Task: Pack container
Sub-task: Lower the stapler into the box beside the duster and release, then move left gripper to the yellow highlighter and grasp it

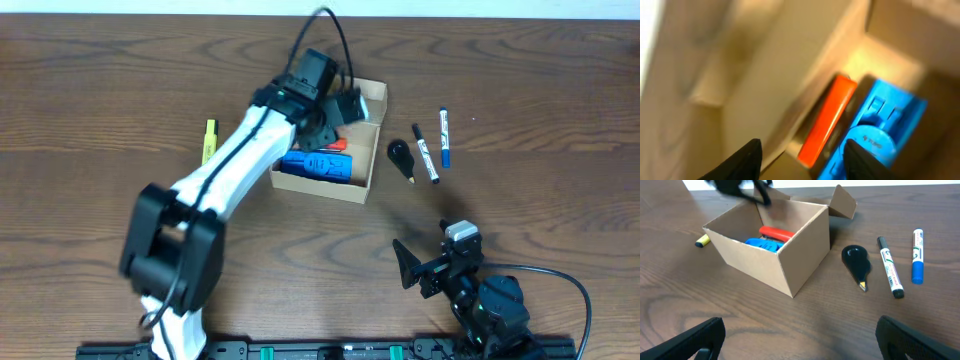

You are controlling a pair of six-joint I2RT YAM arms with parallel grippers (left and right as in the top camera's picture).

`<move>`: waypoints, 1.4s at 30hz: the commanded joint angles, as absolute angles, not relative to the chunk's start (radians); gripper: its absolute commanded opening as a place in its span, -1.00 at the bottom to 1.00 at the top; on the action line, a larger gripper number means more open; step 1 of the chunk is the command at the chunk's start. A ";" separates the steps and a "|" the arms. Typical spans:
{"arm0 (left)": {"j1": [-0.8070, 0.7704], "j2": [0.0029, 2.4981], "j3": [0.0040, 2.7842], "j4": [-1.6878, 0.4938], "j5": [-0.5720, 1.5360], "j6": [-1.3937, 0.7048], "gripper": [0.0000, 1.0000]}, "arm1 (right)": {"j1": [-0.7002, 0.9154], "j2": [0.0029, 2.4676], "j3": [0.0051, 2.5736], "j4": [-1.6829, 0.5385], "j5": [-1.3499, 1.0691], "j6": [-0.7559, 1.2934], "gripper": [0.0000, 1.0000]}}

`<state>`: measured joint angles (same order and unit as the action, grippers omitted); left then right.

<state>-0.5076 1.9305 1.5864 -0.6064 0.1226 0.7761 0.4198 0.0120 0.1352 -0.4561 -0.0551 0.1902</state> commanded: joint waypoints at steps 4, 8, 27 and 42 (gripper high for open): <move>-0.503 1.732 1.629 -0.682 0.071 0.502 0.22 | 0.425 0.006 0.130 -0.456 -0.049 0.186 0.98; -0.503 1.634 1.629 -0.803 -0.070 0.425 0.16 | 0.425 0.006 0.130 -0.456 -0.049 0.186 0.98; -0.062 1.585 1.554 -1.040 0.063 0.116 0.04 | 0.425 0.006 0.130 -0.456 -0.049 0.186 0.99; 0.026 1.589 1.551 -1.013 0.198 0.205 0.02 | 0.425 0.006 0.130 -0.456 -0.049 0.186 0.98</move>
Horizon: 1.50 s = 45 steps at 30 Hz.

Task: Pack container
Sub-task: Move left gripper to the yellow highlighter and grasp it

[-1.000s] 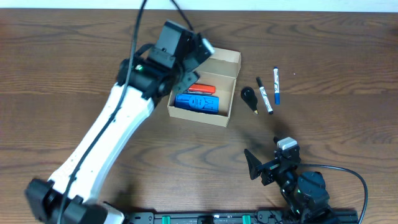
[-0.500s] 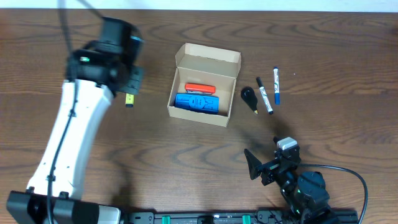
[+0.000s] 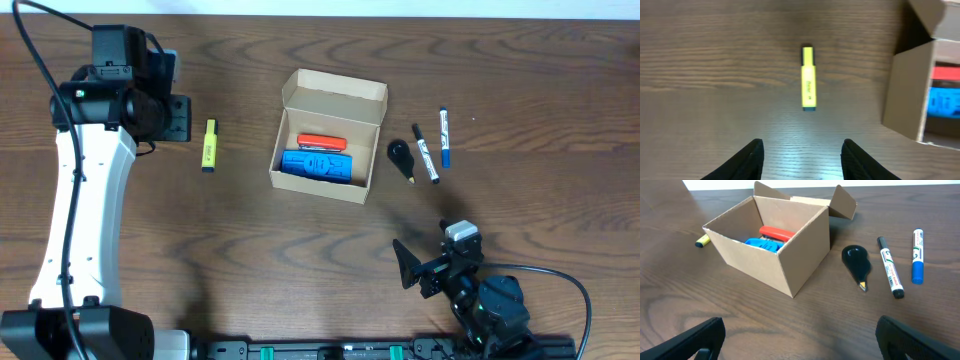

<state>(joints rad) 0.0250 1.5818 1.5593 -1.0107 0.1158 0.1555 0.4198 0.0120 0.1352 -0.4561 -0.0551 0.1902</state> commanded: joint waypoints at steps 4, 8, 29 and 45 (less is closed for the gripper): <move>0.026 1.589 1.551 -1.031 0.229 0.221 0.00 | 0.425 0.006 0.130 -0.456 -0.049 0.186 0.99; 0.025 1.589 1.551 -1.051 0.282 0.244 -0.04 | 0.425 0.006 0.130 -0.456 -0.049 0.186 0.99; 0.023 1.589 1.551 -1.062 0.259 0.308 0.31 | 0.425 0.006 0.130 -0.404 -0.245 0.393 0.98; 0.026 1.609 1.512 -0.967 0.141 0.308 0.30 | 0.419 0.022 0.130 -0.283 -0.248 0.414 0.98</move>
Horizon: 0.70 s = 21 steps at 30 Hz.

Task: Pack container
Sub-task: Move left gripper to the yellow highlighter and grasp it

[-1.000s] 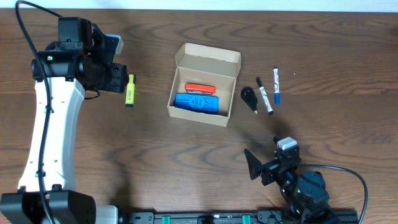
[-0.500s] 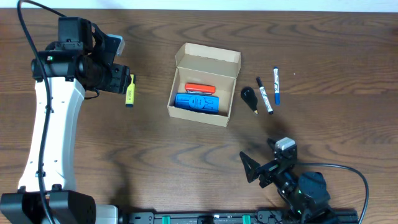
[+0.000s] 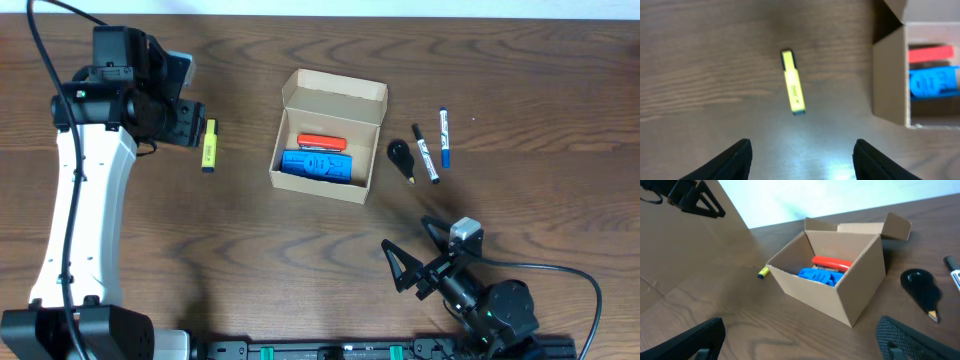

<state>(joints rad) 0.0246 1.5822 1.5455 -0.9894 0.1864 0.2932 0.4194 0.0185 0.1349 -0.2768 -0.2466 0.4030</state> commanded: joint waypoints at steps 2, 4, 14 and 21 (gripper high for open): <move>0.026 1.631 1.486 -0.930 0.115 0.307 0.28 | 0.419 0.022 0.130 -0.282 -0.254 0.414 0.99; 0.026 1.657 1.465 -0.901 0.077 0.305 0.23 | 0.419 0.022 0.130 -0.281 -0.269 0.414 0.99; 0.019 1.850 1.416 -0.744 0.063 0.280 0.20 | 0.419 0.022 0.130 -0.295 -0.341 0.414 0.98; 0.010 1.973 1.416 -0.682 0.064 0.261 0.20 | 0.418 0.022 0.130 -0.416 -0.243 0.456 0.99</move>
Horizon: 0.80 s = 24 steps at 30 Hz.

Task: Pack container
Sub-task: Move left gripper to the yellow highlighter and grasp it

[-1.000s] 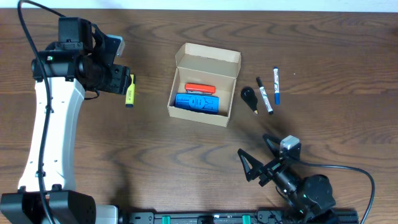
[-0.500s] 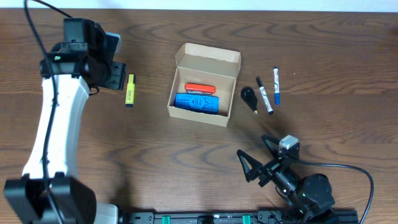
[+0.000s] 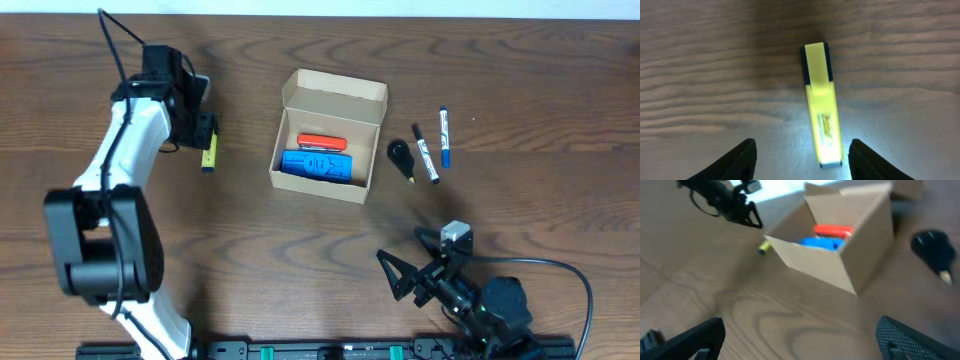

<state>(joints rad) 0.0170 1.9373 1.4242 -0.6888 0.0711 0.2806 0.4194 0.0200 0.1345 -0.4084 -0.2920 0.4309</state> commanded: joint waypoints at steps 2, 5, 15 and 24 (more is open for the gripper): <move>0.003 1.998 1.416 -0.675 0.065 0.257 0.19 | 0.418 0.022 0.131 -0.415 -0.223 0.456 0.99; -0.014 2.033 1.416 -0.664 0.067 0.257 0.17 | 0.418 0.022 0.131 -0.417 -0.201 0.456 0.98; -0.053 2.095 1.416 -0.618 0.012 0.243 0.19 | 0.419 0.022 0.131 -0.432 -0.168 0.456 0.98; -0.052 2.123 1.416 -0.607 0.017 0.231 -0.02 | 0.419 0.022 0.131 -0.460 -0.168 0.456 0.98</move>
<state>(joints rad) -0.0551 2.0850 1.4216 -0.6125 0.0341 0.2344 0.4194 0.0204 0.1341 -0.4553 -0.1822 0.4450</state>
